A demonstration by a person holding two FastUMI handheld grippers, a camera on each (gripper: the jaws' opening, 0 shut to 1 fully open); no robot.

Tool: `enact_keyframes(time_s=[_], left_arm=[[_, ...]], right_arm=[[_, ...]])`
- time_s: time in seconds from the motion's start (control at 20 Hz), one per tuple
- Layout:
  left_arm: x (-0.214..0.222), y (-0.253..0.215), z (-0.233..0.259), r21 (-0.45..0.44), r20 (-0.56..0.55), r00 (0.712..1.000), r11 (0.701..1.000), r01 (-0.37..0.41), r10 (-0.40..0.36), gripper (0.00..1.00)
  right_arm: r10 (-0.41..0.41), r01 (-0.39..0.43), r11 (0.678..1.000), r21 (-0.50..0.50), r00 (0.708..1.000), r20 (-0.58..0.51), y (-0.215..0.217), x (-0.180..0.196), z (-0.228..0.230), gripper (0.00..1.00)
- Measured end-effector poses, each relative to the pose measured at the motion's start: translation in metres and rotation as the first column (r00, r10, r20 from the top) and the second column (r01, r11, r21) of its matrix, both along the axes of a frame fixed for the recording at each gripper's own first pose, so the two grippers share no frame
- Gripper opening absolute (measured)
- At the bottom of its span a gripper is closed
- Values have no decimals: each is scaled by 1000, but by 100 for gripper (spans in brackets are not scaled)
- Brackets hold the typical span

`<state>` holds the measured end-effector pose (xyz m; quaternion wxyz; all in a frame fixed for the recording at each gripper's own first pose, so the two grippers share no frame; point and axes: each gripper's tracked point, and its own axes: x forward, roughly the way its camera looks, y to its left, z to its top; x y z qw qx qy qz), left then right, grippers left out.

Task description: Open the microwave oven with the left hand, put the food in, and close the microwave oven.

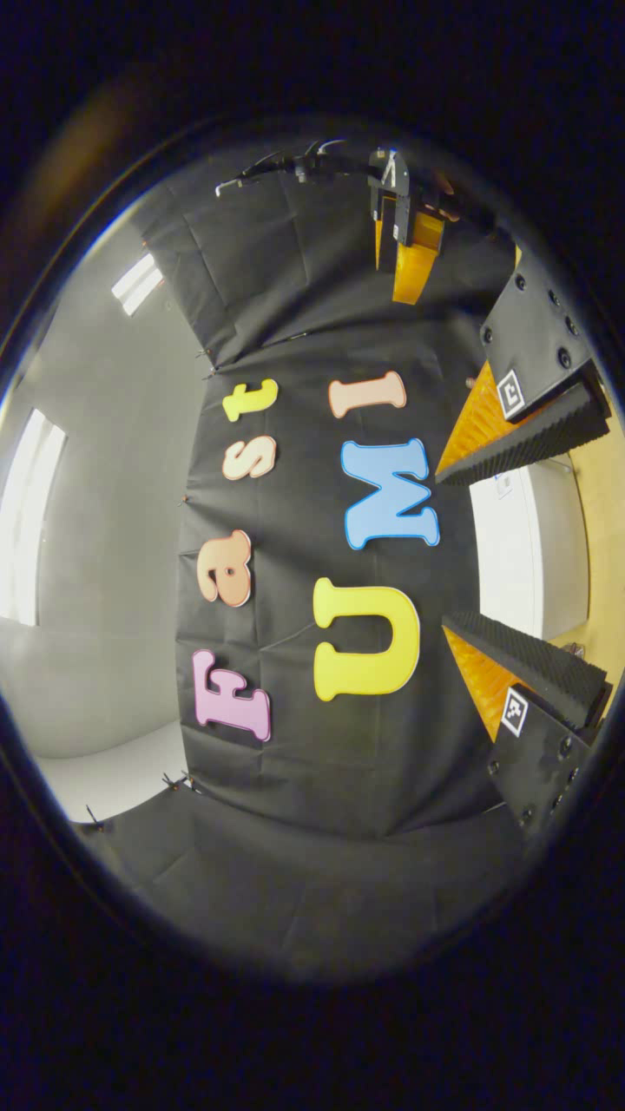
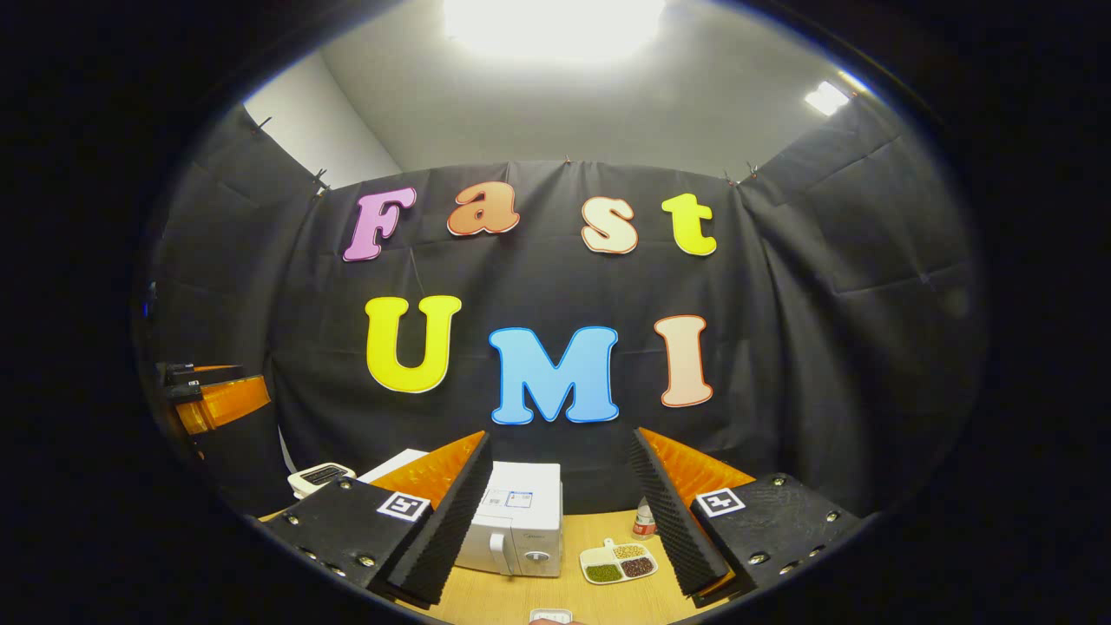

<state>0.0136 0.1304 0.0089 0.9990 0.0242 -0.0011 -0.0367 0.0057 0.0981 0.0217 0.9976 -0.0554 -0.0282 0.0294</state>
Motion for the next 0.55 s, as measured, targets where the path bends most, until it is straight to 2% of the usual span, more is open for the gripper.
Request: enact_keyframes(time_s=[0.25, 0.4, 0.55], left_arm=[[-6, -11, -18, 13, -4, 998, 998, 65, -65, 96], [-6, -17, -20, -2, 5, 997, 997, 73, -73, 98], [-5, -27, -25, 2, 3, 998, 998, 64, -64, 97]], right_arm=[[-25, 24, 999, -27, 999, -22, 6, -22, -7, 95], [-19, 18, 999, -41, 1000, -21, 5, -28, -4, 95], [7, -8, 1000, -13, 999, -40, 3, -32, -1, 96]])
